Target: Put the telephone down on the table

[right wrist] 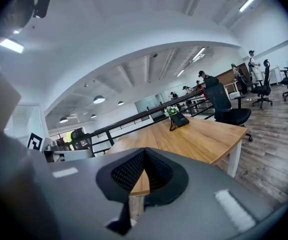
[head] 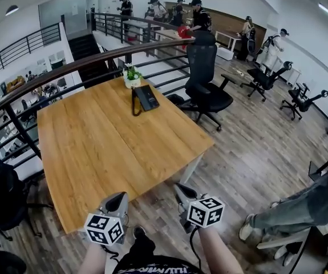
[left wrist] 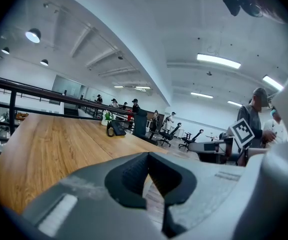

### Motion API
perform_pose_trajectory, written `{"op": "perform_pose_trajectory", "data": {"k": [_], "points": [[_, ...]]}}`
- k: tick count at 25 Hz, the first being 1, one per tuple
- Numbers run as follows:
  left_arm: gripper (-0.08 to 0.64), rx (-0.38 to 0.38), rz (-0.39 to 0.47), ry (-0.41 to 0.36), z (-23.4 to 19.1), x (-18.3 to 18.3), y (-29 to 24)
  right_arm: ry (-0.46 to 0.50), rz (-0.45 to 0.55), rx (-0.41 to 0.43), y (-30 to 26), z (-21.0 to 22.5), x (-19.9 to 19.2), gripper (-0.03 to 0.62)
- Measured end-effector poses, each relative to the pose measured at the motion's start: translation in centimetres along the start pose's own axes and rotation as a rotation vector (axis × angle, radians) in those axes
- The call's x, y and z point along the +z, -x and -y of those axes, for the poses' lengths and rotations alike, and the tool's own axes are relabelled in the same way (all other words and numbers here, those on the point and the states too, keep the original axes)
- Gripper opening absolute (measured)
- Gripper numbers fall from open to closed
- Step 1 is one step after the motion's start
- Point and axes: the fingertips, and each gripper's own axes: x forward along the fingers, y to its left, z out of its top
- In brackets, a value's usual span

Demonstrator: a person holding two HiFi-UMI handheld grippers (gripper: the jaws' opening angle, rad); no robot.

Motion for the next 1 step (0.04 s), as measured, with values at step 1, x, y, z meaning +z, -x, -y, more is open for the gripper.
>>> {"op": "perform_pose_trajectory", "data": {"k": [1], "points": [[0.002,-0.001,0.001,-0.002,0.34,-0.13,0.61,0.004,0.001,-0.001,0.53,-0.45,-0.19,-0.002]]}}
